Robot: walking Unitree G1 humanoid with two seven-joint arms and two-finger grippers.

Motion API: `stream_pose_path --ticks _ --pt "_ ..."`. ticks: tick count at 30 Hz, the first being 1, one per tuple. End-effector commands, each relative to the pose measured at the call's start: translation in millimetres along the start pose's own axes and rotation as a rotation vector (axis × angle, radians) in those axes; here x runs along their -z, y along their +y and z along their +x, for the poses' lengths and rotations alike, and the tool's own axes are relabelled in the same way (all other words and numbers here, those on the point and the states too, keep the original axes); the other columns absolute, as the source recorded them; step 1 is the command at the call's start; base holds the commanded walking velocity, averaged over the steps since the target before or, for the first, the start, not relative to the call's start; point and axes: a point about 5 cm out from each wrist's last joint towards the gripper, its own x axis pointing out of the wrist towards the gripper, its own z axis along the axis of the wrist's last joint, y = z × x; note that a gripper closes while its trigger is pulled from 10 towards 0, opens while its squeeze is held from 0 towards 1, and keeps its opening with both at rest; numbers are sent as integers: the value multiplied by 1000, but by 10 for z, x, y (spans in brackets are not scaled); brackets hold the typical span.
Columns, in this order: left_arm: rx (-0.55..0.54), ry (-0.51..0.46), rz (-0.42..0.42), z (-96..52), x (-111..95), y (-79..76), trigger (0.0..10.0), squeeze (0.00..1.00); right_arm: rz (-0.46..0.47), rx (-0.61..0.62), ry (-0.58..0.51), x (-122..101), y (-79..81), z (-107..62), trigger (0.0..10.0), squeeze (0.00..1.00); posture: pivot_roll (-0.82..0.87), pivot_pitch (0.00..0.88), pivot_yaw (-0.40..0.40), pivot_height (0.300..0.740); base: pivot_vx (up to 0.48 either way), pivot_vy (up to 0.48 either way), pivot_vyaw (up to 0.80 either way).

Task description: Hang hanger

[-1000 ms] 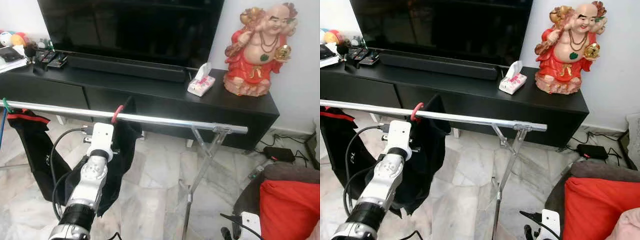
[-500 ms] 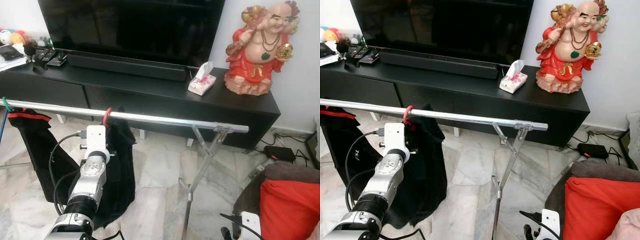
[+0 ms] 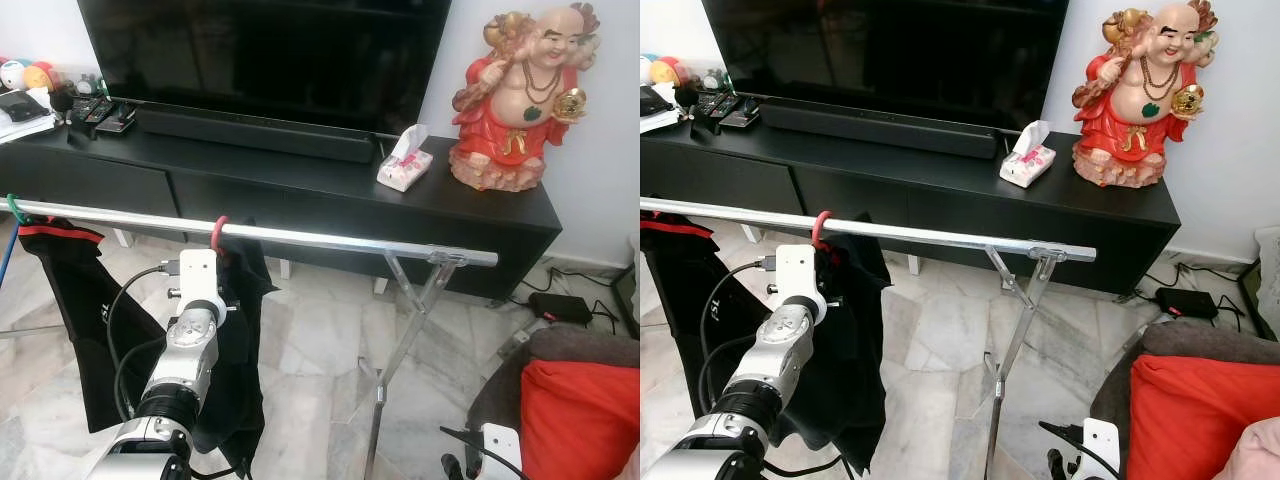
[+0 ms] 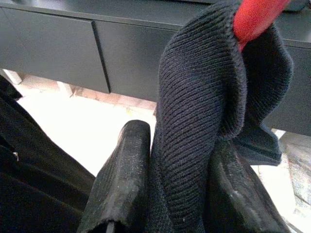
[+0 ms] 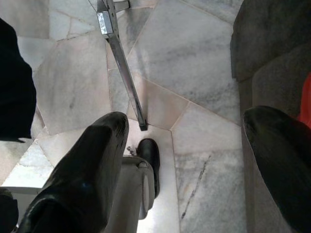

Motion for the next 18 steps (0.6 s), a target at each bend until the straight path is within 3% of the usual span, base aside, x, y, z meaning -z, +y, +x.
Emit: stream_pose_path --ticks 1,9,14,18 --pt "27 10 23 -39 39 -46 10000 0 -8 5 5 -3 -16 -1 10000 0 45 0 -57 716 0 0 0" --pt "81 26 29 -344 198 -111 10000 0 -12 6 6 -2 -24 -3 10000 0 57 0 -57 716 0 0 0" --pt "101 107 5 -542 304 -188 10000 0 -23 2 9 -4 -30 -3 10000 0 67 0 -63 716 0 0 0" --pt "99 125 4 -589 302 -190 10000 0 -23 2 8 -5 -30 -3 10000 0 63 0 -61 716 0 0 0"
